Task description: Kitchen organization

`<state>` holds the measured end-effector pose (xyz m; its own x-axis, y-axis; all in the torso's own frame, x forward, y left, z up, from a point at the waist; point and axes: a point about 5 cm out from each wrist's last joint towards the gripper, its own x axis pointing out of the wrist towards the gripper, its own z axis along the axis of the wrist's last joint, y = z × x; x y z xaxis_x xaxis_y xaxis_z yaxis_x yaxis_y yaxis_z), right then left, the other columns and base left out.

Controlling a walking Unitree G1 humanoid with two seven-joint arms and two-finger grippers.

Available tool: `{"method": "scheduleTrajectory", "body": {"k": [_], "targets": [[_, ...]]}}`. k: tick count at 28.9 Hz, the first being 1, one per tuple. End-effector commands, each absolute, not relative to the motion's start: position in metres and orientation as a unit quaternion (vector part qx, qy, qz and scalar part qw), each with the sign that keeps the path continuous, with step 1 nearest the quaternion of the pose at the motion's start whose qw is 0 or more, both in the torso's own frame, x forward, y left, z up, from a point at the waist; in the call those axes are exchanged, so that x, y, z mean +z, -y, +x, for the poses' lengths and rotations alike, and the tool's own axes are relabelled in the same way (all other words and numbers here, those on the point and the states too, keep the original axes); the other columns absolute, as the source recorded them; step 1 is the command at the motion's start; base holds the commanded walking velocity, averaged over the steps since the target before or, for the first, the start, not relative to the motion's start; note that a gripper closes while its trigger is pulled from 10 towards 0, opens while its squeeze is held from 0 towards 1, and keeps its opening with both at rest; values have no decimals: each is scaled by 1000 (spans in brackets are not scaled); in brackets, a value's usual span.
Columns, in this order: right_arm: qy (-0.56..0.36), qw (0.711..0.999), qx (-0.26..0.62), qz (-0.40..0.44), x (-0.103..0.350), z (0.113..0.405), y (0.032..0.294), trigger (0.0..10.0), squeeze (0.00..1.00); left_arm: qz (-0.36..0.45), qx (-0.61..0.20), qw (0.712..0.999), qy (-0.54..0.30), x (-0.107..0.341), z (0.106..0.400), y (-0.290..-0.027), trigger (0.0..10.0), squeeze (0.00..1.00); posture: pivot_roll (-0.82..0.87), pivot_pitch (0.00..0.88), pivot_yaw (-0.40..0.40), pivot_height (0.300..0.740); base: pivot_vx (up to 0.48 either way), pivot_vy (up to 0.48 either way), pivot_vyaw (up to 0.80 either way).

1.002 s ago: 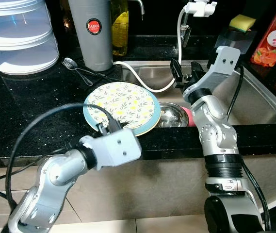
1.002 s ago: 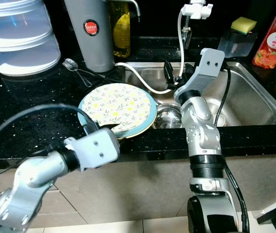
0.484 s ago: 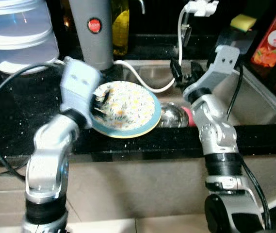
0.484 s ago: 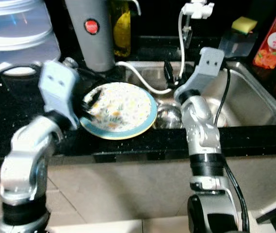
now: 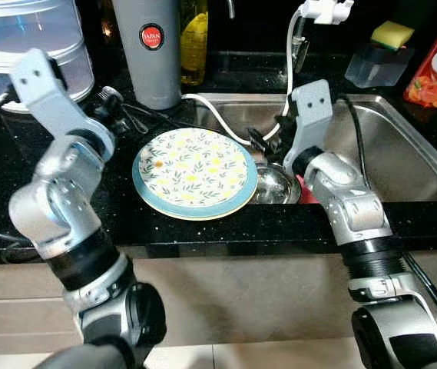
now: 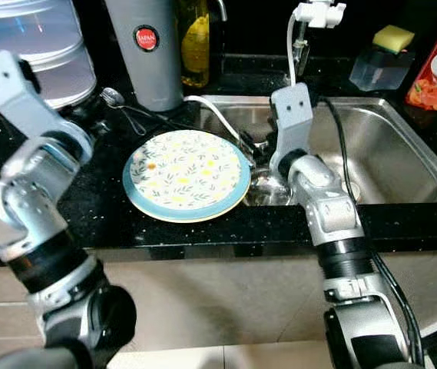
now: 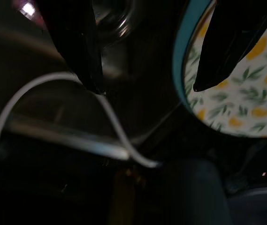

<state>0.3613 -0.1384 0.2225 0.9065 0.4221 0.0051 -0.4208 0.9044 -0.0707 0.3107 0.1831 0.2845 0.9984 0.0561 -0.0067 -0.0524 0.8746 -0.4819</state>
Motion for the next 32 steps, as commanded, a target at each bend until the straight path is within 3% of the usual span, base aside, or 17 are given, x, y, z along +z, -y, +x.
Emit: {"method": "scheduleTrajectory", "body": {"k": [1, 9, 11, 12, 15, 19, 22, 32], "targets": [[-13, 974, 227, -9, 217, 360, 145, 10000, 0, -271, 26, 961, -41, 271, 316, -170, 10000, 0, 220, 0, -34, 740, 0, 0, 0], [-61, 956, 254, 134, 211, 357, 150, 10000, 0, -239, 10, 964, -116, 247, 323, -162, 10000, 0, 210, 0, -36, 740, 0, 0, 0], [-60, 956, 239, 160, 210, 359, 151, 10000, 0, -219, -3, 968, -124, 244, 326, -160, 10000, 0, 206, 0, -31, 740, 0, 0, 0], [-56, 957, 214, 186, 208, 361, 154, 10000, 0, -166, -30, 977, -130, 243, 329, -156, 10000, 0, 205, 0, -26, 740, 0, 0, 0], [-47, 963, 199, 174, 208, 361, 157, 10000, 0, -121, -47, 984, -122, 246, 327, -156, 10000, 0, 203, 0, -21, 740, 0, 0, 0], [-20, 970, 206, 130, 210, 353, 159, 10000, 0, 27, -93, 994, -54, 262, 313, -169, 10000, 0, 213, 0, -10, 740, 0, 0, 0], [-4, 969, 210, 128, 214, 350, 158, 10000, 0, 63, -103, 992, -23, 269, 308, -175, 10000, 0, 217, 0, -10, 740, 0, 0, 0], [11, 968, 221, 118, 215, 342, 160, 10000, 0, 70, -114, 989, -66, 249, 295, -218, 10000, 0, 239, 0, -25, 740, 0, 0, 0]]}}
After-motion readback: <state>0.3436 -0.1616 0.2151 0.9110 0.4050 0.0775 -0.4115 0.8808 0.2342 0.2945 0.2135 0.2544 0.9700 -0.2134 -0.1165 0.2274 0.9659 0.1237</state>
